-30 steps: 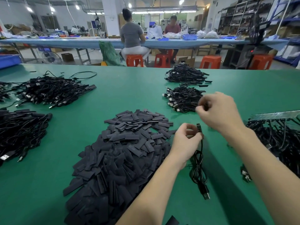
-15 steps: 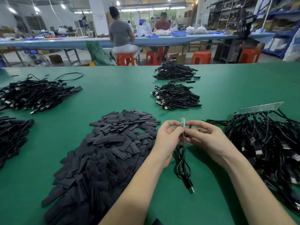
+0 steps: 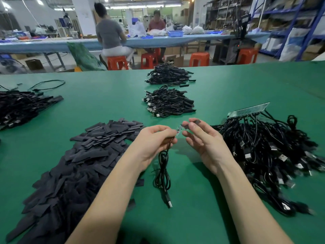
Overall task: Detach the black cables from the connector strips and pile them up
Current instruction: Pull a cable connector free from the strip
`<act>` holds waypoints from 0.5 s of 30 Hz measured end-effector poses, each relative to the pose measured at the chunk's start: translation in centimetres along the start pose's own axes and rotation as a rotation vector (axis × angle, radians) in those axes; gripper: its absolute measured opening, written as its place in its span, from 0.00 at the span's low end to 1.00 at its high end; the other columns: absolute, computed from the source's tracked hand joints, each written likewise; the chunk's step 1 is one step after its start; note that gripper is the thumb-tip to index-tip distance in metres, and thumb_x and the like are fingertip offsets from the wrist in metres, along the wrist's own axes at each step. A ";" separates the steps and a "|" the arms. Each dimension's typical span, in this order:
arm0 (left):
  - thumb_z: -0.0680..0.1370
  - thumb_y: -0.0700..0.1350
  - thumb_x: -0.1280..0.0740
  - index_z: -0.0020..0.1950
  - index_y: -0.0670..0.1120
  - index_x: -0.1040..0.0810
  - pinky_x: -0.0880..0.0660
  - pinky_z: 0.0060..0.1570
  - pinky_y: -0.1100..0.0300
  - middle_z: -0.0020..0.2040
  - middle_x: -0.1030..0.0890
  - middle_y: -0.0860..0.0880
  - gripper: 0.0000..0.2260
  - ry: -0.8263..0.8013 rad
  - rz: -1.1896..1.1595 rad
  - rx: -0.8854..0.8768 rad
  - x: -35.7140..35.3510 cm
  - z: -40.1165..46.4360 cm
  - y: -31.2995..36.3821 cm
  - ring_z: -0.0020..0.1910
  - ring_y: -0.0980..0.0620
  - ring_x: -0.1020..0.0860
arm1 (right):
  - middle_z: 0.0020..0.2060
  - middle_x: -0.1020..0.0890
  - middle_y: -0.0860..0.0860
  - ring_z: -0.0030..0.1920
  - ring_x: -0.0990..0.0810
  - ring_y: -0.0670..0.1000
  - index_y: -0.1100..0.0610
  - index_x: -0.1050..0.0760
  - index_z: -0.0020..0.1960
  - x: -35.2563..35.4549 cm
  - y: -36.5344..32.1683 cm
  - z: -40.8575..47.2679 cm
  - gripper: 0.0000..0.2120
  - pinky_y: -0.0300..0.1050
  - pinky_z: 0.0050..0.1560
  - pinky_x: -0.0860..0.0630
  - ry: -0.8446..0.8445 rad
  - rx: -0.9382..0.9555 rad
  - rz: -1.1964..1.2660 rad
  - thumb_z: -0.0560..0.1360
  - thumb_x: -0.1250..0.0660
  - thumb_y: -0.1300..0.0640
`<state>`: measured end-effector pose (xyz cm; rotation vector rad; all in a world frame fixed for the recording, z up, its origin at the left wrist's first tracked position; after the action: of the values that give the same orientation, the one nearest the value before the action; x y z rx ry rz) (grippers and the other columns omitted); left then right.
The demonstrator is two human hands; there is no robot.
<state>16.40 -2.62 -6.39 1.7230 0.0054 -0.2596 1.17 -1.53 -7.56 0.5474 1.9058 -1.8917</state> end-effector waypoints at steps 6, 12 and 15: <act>0.77 0.36 0.30 0.45 0.39 0.20 0.26 0.28 0.68 0.32 0.18 0.45 0.02 -0.023 -0.071 0.090 -0.2 -0.5 -0.1 0.28 0.56 0.21 | 0.50 0.13 0.49 0.41 0.17 0.43 0.50 0.18 0.49 -0.3 -0.3 -0.1 0.09 0.36 0.41 0.20 -0.018 0.051 -0.042 0.69 0.25 0.53; 0.78 0.35 0.32 0.42 0.38 0.21 0.26 0.27 0.68 0.32 0.19 0.44 0.05 -0.085 -0.188 0.181 -0.4 -1.0 -0.2 0.28 0.55 0.22 | 0.53 0.14 0.50 0.40 0.19 0.44 0.49 0.17 0.47 -0.7 -0.3 -0.2 0.07 0.37 0.41 0.20 -0.073 0.070 -0.081 0.70 0.25 0.54; 0.79 0.35 0.33 0.43 0.37 0.20 0.26 0.28 0.68 0.32 0.20 0.44 0.05 -0.115 -0.168 0.194 -0.2 -1.1 -0.2 0.29 0.55 0.22 | 0.53 0.14 0.49 0.40 0.19 0.44 0.48 0.16 0.46 -0.9 -0.4 -0.3 0.05 0.37 0.40 0.21 -0.120 0.059 -0.103 0.70 0.25 0.54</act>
<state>16.38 -1.49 -6.40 1.9004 0.0416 -0.4971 1.73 -1.20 -6.73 0.3504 1.8389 -2.0032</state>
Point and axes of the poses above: each hand's wrist, its own z-axis towards the middle knuckle, its own x-axis out of the back of the hand, y = z × x, the point moved 7 cm from there along z, towards the middle knuckle
